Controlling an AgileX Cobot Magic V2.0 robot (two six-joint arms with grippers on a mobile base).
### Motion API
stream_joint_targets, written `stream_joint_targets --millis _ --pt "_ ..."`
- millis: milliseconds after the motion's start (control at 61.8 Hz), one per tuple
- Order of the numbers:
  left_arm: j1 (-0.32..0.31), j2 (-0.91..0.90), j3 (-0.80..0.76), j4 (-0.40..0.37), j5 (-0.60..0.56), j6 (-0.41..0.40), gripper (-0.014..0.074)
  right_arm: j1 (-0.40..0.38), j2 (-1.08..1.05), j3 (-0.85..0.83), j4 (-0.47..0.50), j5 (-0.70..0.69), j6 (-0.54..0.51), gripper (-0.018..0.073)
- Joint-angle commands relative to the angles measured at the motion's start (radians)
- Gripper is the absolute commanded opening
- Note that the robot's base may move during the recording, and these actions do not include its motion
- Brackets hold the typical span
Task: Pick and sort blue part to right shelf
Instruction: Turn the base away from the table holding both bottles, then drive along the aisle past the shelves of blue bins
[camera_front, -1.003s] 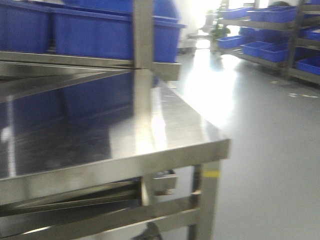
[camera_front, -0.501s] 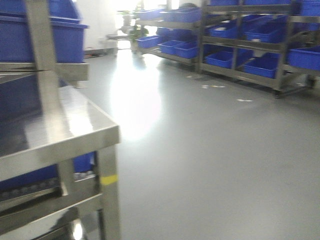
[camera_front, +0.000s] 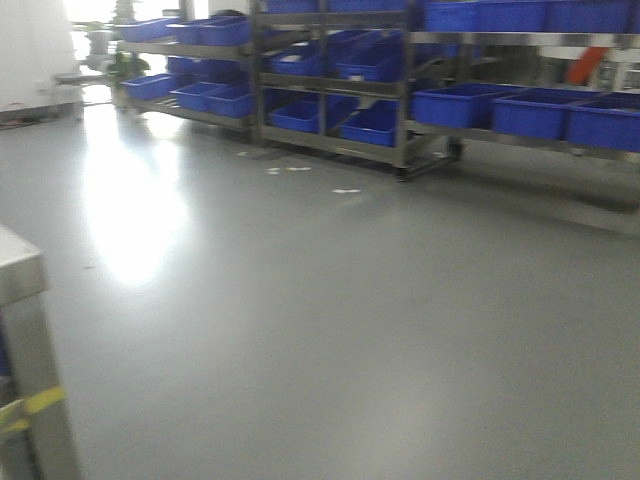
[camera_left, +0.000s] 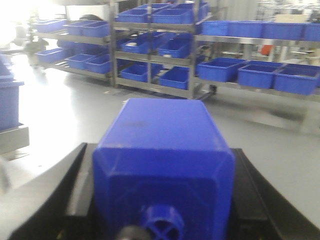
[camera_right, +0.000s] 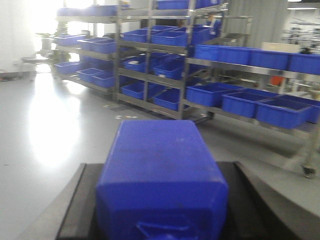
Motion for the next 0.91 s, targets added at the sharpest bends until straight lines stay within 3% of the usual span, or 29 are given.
stream_joint_targets --millis 0,890 --pt "0.001 0.005 -0.030 -0.003 -0.094 0.001 0.0386 -0.006 0.008 -0.025 -0.010 -0.094 0.000 0.0414" --pt "0.001 0.005 -0.030 -0.003 -0.094 0.001 0.0386 -0.006 0.008 -0.025 -0.010 -0.094 0.000 0.0414"
